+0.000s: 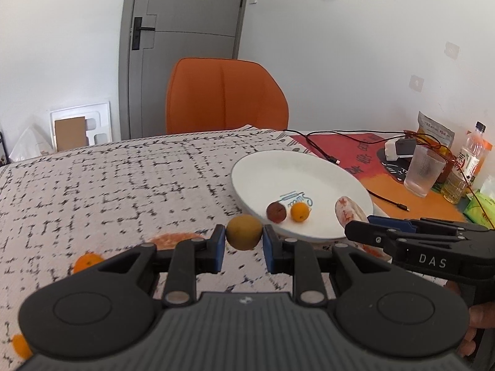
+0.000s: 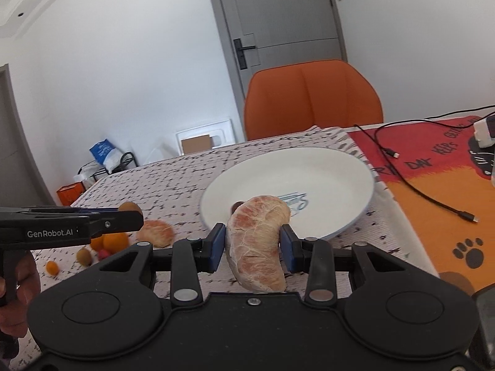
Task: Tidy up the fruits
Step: 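Carry the pomelo segment and kiwi into the white bowl and release both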
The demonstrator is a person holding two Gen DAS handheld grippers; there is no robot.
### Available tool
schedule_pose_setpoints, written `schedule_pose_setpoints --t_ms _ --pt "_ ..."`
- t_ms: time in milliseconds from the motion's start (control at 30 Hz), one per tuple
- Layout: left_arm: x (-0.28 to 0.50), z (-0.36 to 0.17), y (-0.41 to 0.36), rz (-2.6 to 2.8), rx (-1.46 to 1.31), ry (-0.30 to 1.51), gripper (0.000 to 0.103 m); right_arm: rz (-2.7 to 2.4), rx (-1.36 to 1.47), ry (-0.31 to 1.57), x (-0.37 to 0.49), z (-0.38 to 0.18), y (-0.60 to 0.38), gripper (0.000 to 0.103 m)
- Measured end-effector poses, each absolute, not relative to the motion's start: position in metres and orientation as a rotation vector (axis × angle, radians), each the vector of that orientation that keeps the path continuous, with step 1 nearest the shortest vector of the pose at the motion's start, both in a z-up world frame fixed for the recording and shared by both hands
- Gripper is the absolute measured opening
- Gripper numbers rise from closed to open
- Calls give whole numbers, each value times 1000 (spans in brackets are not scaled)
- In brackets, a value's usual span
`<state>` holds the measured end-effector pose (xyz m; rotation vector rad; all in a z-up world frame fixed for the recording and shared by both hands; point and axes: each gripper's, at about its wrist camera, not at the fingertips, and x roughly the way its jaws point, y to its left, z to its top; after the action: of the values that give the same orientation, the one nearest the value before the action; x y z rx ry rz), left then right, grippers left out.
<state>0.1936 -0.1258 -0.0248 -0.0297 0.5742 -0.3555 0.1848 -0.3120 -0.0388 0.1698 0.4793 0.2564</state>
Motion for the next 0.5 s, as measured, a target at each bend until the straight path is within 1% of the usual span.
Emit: schedule_pose_setpoints --t_ms 500 --pt "229 -22 -164 -396 9 580 24 206 181 473 203 -38 -335 36"
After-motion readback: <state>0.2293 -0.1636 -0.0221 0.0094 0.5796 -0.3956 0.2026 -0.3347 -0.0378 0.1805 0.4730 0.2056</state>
